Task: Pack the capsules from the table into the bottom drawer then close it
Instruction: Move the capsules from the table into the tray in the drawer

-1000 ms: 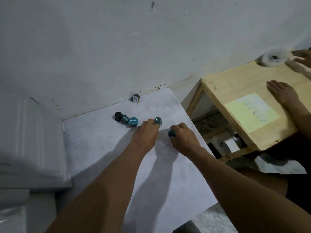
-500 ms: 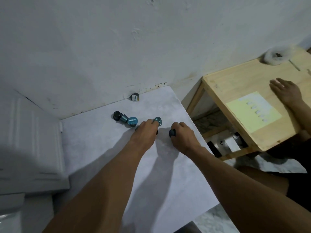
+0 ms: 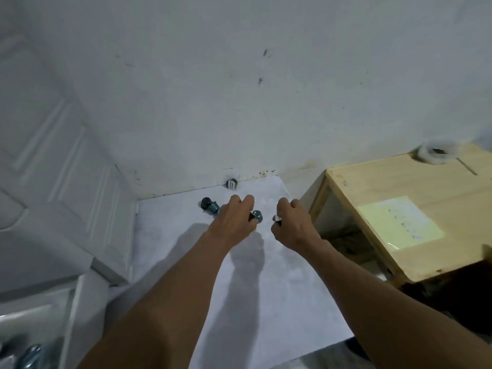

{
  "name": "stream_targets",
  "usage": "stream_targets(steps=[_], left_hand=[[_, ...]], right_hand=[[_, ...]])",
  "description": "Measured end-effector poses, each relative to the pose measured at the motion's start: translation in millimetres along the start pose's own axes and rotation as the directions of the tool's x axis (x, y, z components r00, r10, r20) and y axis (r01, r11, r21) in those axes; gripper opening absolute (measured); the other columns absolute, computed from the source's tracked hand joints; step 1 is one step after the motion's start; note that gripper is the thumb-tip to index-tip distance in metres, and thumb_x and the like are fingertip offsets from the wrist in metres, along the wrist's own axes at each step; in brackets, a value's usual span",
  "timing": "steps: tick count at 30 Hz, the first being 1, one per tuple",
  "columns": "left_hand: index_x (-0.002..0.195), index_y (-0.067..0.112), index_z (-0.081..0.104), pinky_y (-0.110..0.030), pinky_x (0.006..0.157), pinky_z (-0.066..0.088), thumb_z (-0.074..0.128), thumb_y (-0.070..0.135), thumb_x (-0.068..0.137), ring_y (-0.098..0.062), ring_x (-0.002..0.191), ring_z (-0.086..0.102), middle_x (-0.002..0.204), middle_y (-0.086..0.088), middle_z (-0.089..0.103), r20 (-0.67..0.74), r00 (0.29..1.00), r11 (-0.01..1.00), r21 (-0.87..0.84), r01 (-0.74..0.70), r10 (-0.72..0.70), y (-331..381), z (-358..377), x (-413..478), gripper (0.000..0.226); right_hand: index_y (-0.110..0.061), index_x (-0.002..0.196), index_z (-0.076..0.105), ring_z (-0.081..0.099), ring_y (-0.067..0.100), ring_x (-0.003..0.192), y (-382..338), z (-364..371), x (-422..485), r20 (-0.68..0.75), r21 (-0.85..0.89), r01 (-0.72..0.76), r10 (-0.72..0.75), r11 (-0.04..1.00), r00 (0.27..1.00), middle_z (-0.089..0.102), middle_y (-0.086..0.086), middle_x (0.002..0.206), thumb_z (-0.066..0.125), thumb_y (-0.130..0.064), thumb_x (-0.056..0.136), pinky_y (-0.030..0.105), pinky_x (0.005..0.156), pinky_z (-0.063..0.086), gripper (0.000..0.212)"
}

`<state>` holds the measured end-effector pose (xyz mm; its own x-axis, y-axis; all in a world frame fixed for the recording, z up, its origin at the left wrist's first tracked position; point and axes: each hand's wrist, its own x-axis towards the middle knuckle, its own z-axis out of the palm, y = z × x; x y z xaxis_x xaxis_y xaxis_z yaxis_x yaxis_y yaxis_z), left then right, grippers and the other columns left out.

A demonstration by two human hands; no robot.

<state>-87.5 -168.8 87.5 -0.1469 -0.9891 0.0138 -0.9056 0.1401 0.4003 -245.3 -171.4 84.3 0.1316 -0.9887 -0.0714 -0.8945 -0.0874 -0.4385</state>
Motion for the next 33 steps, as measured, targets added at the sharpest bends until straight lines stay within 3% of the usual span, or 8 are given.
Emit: stream_targets(steps=[2, 5, 10, 13, 17, 22, 28, 33], left_hand=[[0.086, 0.012, 0.044, -0.032, 0.06, 0.04, 0.059, 0.021, 0.081, -0.029, 0.072, 0.052, 0.083, -0.009, 0.052, -0.087, 0.996, 0.999, -0.006, 0.032, -0.032, 7.8, -8.8, -14.9, 0.019], [0.081, 0.014, 0.045, -0.035, 0.061, 0.045, 0.06, 0.018, 0.077, -0.026, 0.07, 0.053, 0.079, -0.006, 0.057, -0.161, 0.978, 0.988, -0.101, 0.117, -0.132, 18.4, -13.1, -43.0, 0.016], [0.121, 0.019, 0.058, -0.035, 0.09, 0.048, 0.076, 0.022, 0.076, -0.024, 0.1, 0.059, 0.113, -0.006, 0.061, -0.228, 0.927, 0.926, -0.307, 0.22, -0.296, 33.1, -6.9, -99.0, 0.049], [0.121, 0.017, 0.062, -0.033, 0.094, 0.047, 0.08, 0.019, 0.073, -0.023, 0.101, 0.058, 0.112, -0.008, 0.059, -0.255, 0.877, 0.873, -0.391, 0.293, -0.408, 41.8, -4.5, -143.0, 0.051], [0.108, 0.016, 0.066, -0.027, 0.087, 0.051, 0.083, 0.011, 0.066, -0.019, 0.095, 0.062, 0.108, -0.005, 0.063, -0.28, 0.797, 0.771, -0.548, 0.325, -0.536, 51.3, -9.7, -201.2, 0.047], [0.106, 0.017, 0.065, -0.001, 0.061, 0.044, 0.084, 0.016, 0.068, -0.011, 0.084, 0.064, 0.099, 0.004, 0.065, -0.34, 0.678, 0.682, -0.654, 0.327, -0.652, 40.8, -31.4, -267.3, 0.043], [0.113, 0.016, 0.065, 0.003, 0.065, 0.041, 0.078, 0.014, 0.074, -0.008, 0.09, 0.061, 0.106, 0.004, 0.065, -0.459, 0.573, 0.7, -0.642, 0.314, -0.679, 4.5, -63.2, -328.9, 0.041], [0.112, 0.017, 0.064, 0.005, 0.065, 0.039, 0.077, 0.011, 0.074, -0.005, 0.088, 0.059, 0.106, 0.005, 0.065, -0.481, 0.526, 0.69, -0.644, 0.331, -0.701, -39.2, -90.9, -384.3, 0.04]], right_hand=[[-0.015, 0.085, 0.039, 0.04, 0.016, 0.067, -3.0, -8.3, -10.0, -0.019, -0.006, 0.06, -0.06, 0.998, 0.998, 0.043, 0.003, 0.086, 0.055, -0.013, 0.086, 0.022, 0.05, 0.024, 0.016], [-0.014, 0.084, 0.044, 0.046, 0.017, 0.067, -2.2, -15.6, -29.4, -0.052, -0.035, 0.148, -0.15, 0.988, 0.987, 0.05, 0.003, 0.088, 0.056, -0.018, 0.086, 0.025, 0.051, 0.034, 0.012], [-0.015, 0.117, 0.053, 0.056, 0.025, 0.095, 5.6, -20.8, -67.0, -0.034, 0.063, 0.28, -0.278, 0.958, 0.96, 0.058, 0.005, 0.112, 0.061, -0.02, 0.085, 0.027, 0.073, 0.038, 0.034], [-0.012, 0.118, 0.059, 0.055, 0.026, 0.104, 1.2, -17.5, -94.2, -0.001, 0.073, 0.351, -0.352, 0.934, 0.936, 0.059, 0.009, 0.117, 0.064, -0.016, 0.083, 0.029, 0.082, 0.041, 0.035], [-0.013, 0.114, 0.06, 0.055, 0.026, 0.106, -13.2, -8.2, -129.1, 0.053, 0.114, 0.419, -0.426, 0.901, 0.903, 0.061, 0.009, 0.114, 0.065, -0.013, 0.078, 0.025, 0.079, 0.038, 0.037], [-0.017, 0.124, 0.056, 0.054, 0.023, 0.112, -61.5, -1.0, -171.2, 0.066, 0.228, 0.521, -0.547, 0.822, 0.835, 0.061, 0.008, 0.121, 0.069, -0.024, 0.081, 0.026, 0.089, 0.038, 0.046], [-0.016, 0.126, 0.054, 0.055, 0.022, 0.113, -130.6, 11.1, -204.0, 0.033, 0.308, 0.603, -0.642, 0.736, 0.766, 0.06, 0.006, 0.124, 0.07, -0.023, 0.082, 0.03, 0.096, 0.04, 0.047], [-0.014, 0.122, 0.059, 0.057, 0.022, 0.11, -198.0, 39.9, -230.3, 0.016, 0.323, 0.632, -0.672, 0.704, 0.741, 0.063, 0.006, 0.12, 0.072, -0.021, 0.081, 0.019, 0.088, 0.035, 0.043]])
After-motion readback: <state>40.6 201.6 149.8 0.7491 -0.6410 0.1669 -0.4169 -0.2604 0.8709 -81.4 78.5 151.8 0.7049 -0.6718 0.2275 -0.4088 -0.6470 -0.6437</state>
